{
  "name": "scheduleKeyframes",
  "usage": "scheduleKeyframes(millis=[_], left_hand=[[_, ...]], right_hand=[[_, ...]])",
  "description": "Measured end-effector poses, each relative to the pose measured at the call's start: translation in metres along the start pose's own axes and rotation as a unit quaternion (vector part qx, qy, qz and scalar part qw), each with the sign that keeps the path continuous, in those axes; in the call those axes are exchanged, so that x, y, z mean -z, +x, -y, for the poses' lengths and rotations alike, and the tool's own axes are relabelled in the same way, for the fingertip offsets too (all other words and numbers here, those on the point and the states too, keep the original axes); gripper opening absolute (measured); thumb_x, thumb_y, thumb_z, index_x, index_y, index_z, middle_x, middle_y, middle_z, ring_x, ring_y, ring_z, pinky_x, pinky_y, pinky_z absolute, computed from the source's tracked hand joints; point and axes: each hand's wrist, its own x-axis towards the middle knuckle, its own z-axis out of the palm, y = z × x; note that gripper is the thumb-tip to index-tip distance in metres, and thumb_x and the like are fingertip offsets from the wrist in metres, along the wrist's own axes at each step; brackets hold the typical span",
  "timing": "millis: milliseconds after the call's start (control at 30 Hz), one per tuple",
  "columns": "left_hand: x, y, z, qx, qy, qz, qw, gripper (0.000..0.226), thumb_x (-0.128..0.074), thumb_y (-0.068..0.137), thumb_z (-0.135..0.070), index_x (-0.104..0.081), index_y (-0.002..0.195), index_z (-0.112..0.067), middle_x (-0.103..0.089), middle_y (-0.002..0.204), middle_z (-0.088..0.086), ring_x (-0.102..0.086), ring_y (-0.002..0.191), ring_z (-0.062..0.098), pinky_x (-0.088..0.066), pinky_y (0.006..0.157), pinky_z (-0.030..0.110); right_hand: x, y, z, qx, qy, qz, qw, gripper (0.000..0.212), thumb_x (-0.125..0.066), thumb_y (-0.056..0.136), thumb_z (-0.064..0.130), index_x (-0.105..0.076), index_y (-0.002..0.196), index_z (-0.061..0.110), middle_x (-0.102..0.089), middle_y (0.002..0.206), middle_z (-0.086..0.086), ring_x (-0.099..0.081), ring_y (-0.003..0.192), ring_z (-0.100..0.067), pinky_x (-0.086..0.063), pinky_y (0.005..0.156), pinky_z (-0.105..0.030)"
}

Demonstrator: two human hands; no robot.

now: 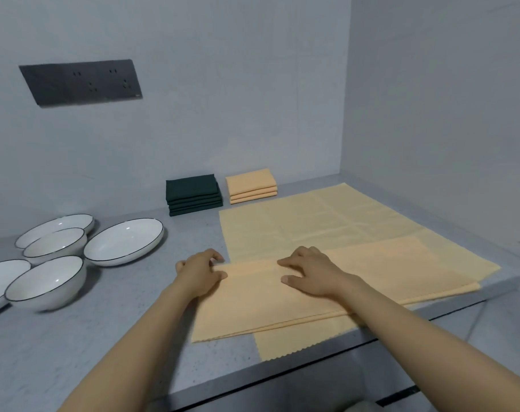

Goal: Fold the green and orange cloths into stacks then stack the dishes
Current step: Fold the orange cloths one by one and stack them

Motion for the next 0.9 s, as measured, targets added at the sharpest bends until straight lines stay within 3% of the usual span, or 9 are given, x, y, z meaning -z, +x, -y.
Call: scheduleKeyframes(millis=[100, 200, 267, 434, 534, 601, 667, 768, 901], left_hand=[[0.009, 0.009, 0.004, 0.017, -0.012, 0.029, 0.999, 0.022, -0.072, 0.081, -0.039, -0.063, 0.09, -0.021, -0.064, 0.094, -0.005, -0.056, 0.094, 0.015, -0.033, 0.083, 0.031], [0.02, 0.007, 0.001, 0.043, -0.177, 0.056, 0.982, 0.027, -0.077, 0.077, -0.033, -0.061, 0.076, -0.011, -0.064, 0.073, 0.002, -0.058, 0.066, 0.015, -0.044, 0.061, 0.025], [0.028, 0.004, 0.0, 0.069, -0.241, 0.093, 0.964, 0.032, -0.078, 0.077, -0.035, -0.056, 0.075, -0.011, -0.063, 0.069, 0.004, -0.055, 0.057, 0.016, -0.041, 0.051, 0.022], [0.039, -0.003, 0.002, 0.117, -0.212, 0.199, 0.949, 0.033, -0.081, 0.073, -0.033, -0.064, 0.088, -0.009, -0.053, 0.057, -0.001, -0.039, 0.045, 0.011, -0.025, 0.042, 0.018], [0.043, -0.006, 0.005, 0.113, -0.222, 0.197, 0.948, 0.026, -0.081, 0.073, -0.029, -0.066, 0.082, -0.009, -0.058, 0.064, 0.002, -0.044, 0.046, 0.011, -0.029, 0.041, 0.017], [0.047, -0.005, 0.003, 0.11, -0.295, 0.181, 0.932, 0.021, -0.078, 0.077, -0.023, -0.064, 0.07, -0.01, -0.065, 0.067, 0.003, -0.052, 0.046, 0.009, -0.038, 0.043, 0.017], [0.05, -0.004, -0.001, 0.107, -0.361, 0.173, 0.91, 0.018, -0.077, 0.078, -0.022, -0.064, 0.074, -0.01, -0.069, 0.074, 0.004, -0.058, 0.053, 0.011, -0.042, 0.047, 0.017], [0.053, -0.002, -0.009, 0.096, -0.427, 0.172, 0.883, 0.038, -0.079, 0.074, -0.028, -0.063, 0.1, -0.005, -0.067, 0.091, 0.011, -0.056, 0.077, 0.022, -0.04, 0.064, 0.025], [0.047, -0.005, -0.036, 0.095, -0.486, 0.144, 0.857, 0.067, -0.087, 0.05, -0.046, -0.067, 0.101, -0.008, -0.06, 0.106, 0.011, -0.05, 0.097, 0.024, -0.038, 0.086, 0.031]], right_hand=[[0.005, 0.009, 0.004, -0.021, -0.031, 0.043, 0.998, 0.06, -0.05, 0.086, 0.06, -0.036, 0.141, 0.041, -0.037, 0.132, 0.0, -0.028, 0.126, -0.021, -0.026, 0.105, -0.032], [0.008, 0.014, 0.009, -0.028, -0.054, 0.077, 0.995, 0.067, -0.053, 0.083, 0.062, -0.03, 0.143, 0.043, -0.033, 0.134, -0.001, -0.025, 0.128, -0.022, -0.024, 0.106, -0.032], [0.011, 0.015, 0.009, -0.033, -0.054, 0.097, 0.993, 0.071, -0.055, 0.082, 0.063, -0.027, 0.144, 0.043, -0.031, 0.136, 0.0, -0.024, 0.129, -0.021, -0.024, 0.107, -0.032], [0.019, 0.017, 0.01, -0.047, -0.059, 0.152, 0.985, 0.087, -0.061, 0.075, 0.066, -0.016, 0.147, 0.045, -0.025, 0.139, 0.001, -0.017, 0.134, -0.022, -0.025, 0.112, -0.038], [0.021, 0.016, 0.014, -0.051, -0.08, 0.181, 0.979, 0.101, -0.067, 0.069, 0.066, -0.008, 0.148, 0.043, -0.021, 0.142, 0.002, -0.014, 0.134, -0.022, -0.024, 0.112, -0.038], [0.023, 0.014, 0.018, -0.048, -0.093, 0.198, 0.975, 0.11, -0.07, 0.066, 0.066, -0.002, 0.149, 0.042, -0.018, 0.143, 0.002, -0.013, 0.134, -0.021, -0.023, 0.113, -0.038], [0.023, 0.01, 0.019, -0.046, -0.099, 0.213, 0.971, 0.117, -0.074, 0.064, 0.064, 0.003, 0.149, 0.04, -0.014, 0.144, 0.005, -0.01, 0.135, -0.02, -0.022, 0.114, -0.039], [0.02, 0.005, 0.019, -0.041, -0.098, 0.227, 0.968, 0.123, -0.076, 0.062, 0.061, 0.007, 0.149, 0.037, -0.005, 0.15, 0.008, -0.003, 0.139, -0.02, -0.019, 0.116, -0.042], [0.013, -0.009, 0.011, -0.026, -0.041, 0.197, 0.979, 0.12, -0.077, 0.064, 0.059, 0.004, 0.15, 0.036, 0.001, 0.155, 0.01, 0.003, 0.143, -0.018, -0.014, 0.117, -0.042]])
